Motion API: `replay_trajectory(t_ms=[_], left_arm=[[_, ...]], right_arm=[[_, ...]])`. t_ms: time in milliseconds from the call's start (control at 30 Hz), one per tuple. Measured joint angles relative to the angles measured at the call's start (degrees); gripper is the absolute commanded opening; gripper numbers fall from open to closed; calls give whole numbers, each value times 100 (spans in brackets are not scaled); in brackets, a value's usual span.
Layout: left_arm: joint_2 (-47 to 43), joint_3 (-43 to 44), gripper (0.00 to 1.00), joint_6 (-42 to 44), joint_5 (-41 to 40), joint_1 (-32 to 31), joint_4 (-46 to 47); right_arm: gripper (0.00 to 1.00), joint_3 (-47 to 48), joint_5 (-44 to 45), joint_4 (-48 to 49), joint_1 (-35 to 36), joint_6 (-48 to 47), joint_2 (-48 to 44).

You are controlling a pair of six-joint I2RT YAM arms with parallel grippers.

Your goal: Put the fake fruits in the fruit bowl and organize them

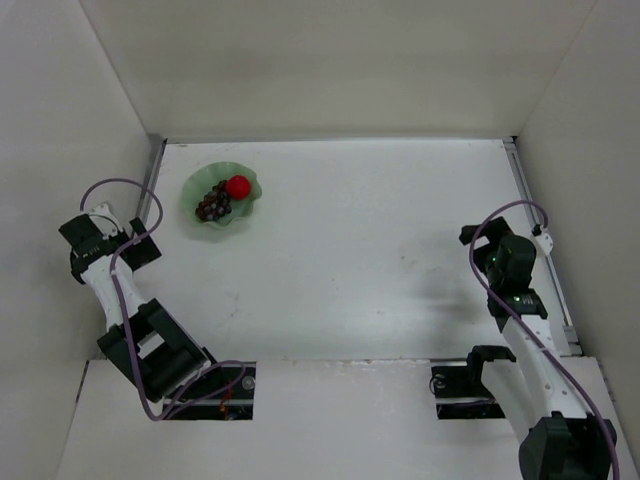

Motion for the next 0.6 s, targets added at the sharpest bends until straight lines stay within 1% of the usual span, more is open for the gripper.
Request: replay_trajectory(t_ms=[600], left_arm=[[26,0,100,-2,-39,-321,66]], right_arm=[[100,0,0,0,-35,-2,-37]])
